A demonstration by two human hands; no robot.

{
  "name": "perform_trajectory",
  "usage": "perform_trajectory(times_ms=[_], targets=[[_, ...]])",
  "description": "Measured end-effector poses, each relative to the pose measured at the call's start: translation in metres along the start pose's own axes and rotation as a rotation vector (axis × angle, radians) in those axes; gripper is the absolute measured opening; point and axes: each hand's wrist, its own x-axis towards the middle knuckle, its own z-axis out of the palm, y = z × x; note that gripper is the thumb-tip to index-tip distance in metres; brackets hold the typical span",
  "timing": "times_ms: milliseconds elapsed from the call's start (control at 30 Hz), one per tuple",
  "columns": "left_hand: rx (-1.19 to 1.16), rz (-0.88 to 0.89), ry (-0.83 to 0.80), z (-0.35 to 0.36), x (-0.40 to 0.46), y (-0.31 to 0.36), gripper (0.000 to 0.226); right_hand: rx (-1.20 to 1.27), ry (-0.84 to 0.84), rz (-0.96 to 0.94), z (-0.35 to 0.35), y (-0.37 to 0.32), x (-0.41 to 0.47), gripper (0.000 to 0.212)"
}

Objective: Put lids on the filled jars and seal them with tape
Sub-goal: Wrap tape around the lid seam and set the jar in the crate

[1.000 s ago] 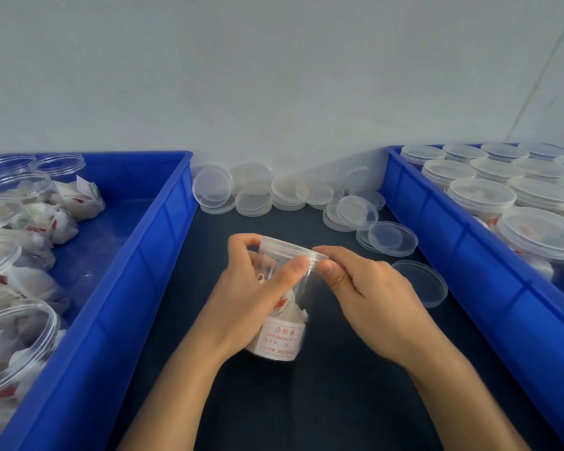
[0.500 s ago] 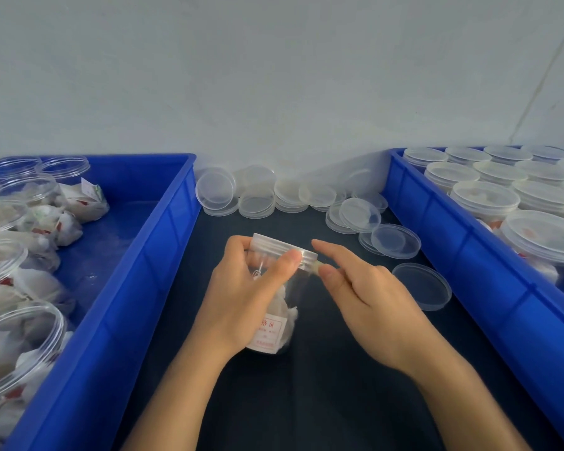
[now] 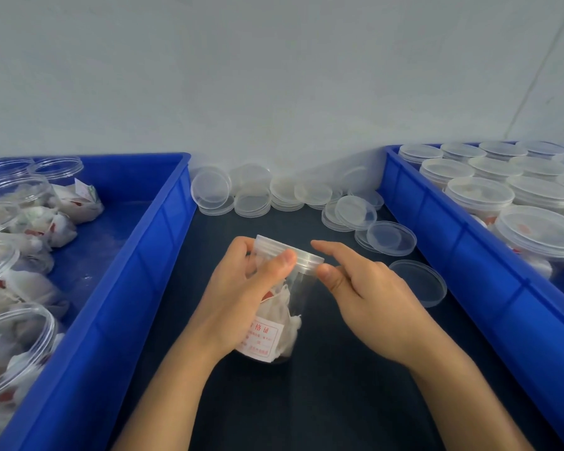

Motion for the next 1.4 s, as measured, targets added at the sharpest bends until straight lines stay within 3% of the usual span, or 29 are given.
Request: perform_trajectory(times_ms=[267,400,500,667,800,1167,1400], targets=[[0.016,0.001,-0.089,-0.001,-0.002,-0.004,0.066,0.114,-0.065,0.034,0.001,0.004,0.001,0.044],[0.146,0.089,0.118,0.004,-0.002,-0.001,0.072,0.113,-0.005,0.053,0.000,-0.001,0.001,0.048],[0.209,0.148,0.231,0.011,-0.004,-0.001,0.057,0.075,0.063,0.049,0.006,-0.004,0.002,0.044],[0.272,0.121,0.167,0.019,-0.006,-0.003,0.082,0.136,0.048,0.031,0.009,-0.002,0.000,0.054],[0.150,0.079,0.132,0.008,-0.003,-0.004,0.074,0.262,0.018,-0.025,0.006,0.007,-0.001,0.047],[0.004,0.073,0.059,0.005,-0.002,-0.001,0.064,0.119,0.072,-0.063,0.002,0.012,0.001,0.048],[-0.037,0.092,-0.008,0.002,-0.001,-0.004,0.067,0.173,-0.031,-0.012,0.000,0.014,0.003,0.052]])
